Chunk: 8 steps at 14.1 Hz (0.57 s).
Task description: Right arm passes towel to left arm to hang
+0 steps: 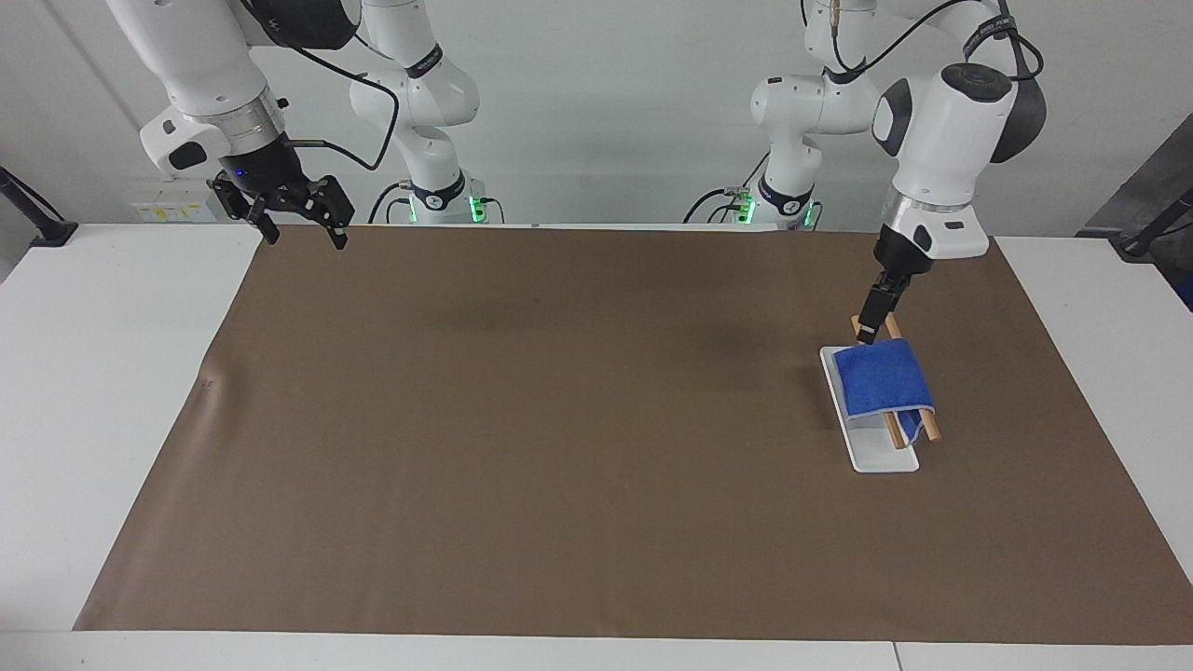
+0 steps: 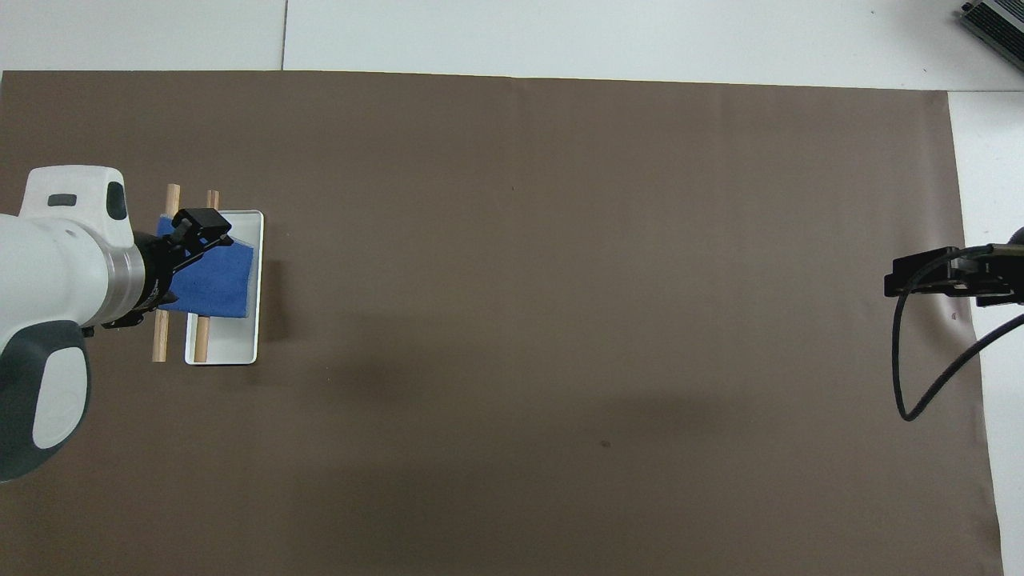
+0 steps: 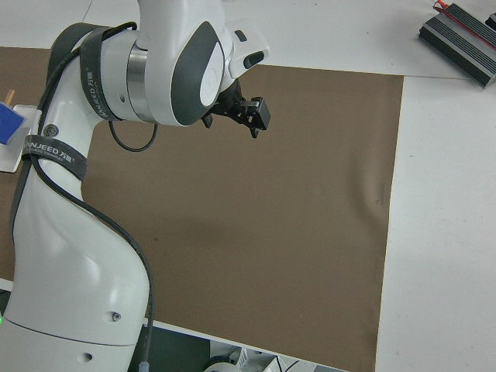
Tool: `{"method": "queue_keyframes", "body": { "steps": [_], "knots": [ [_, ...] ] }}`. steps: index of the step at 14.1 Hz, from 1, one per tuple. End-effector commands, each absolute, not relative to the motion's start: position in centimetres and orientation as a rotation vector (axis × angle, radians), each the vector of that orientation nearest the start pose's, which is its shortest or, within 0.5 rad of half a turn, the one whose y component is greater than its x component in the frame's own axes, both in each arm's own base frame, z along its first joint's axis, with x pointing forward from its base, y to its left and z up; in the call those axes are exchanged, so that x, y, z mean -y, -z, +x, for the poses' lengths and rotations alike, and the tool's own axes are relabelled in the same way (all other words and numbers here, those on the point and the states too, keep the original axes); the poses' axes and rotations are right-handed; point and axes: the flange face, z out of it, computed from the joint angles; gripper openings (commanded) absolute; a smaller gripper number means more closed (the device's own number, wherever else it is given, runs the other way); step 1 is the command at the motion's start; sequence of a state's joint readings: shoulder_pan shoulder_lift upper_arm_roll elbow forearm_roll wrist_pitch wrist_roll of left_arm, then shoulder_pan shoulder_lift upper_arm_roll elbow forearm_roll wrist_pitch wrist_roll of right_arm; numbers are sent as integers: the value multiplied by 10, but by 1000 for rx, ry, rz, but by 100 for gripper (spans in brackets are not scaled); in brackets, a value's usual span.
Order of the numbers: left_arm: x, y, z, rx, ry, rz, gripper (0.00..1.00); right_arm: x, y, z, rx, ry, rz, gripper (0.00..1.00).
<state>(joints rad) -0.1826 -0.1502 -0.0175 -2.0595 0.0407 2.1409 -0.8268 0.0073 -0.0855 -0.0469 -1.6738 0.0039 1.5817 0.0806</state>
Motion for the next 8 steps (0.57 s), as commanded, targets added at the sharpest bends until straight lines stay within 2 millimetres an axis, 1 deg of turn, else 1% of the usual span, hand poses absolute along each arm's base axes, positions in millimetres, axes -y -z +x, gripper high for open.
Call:
{"method": "queue_keyframes", "body": {
  "steps": [1,4,5,6,7,8],
  "knots": [
    [102,-556,526,537,360,-3101,100,24,-624,519,-158,10,-3145,100],
    [94,-595,530,194,320,-3113,100,24,-623,519,-158,5,-3145,100],
    [90,-602,533,85,290,-3109,100,24,-623,518,-161,5,-3144,100],
    [83,-613,536,33,269,-3105,100,24,-623,518,-158,5,-3145,100],
    [70,-619,539,5,232,-3099,100,24,-622,518,-161,2,-3144,100],
    [55,-629,540,-79,202,-3092,100,24,-622,517,-163,5,-3143,100]
  ]
}}
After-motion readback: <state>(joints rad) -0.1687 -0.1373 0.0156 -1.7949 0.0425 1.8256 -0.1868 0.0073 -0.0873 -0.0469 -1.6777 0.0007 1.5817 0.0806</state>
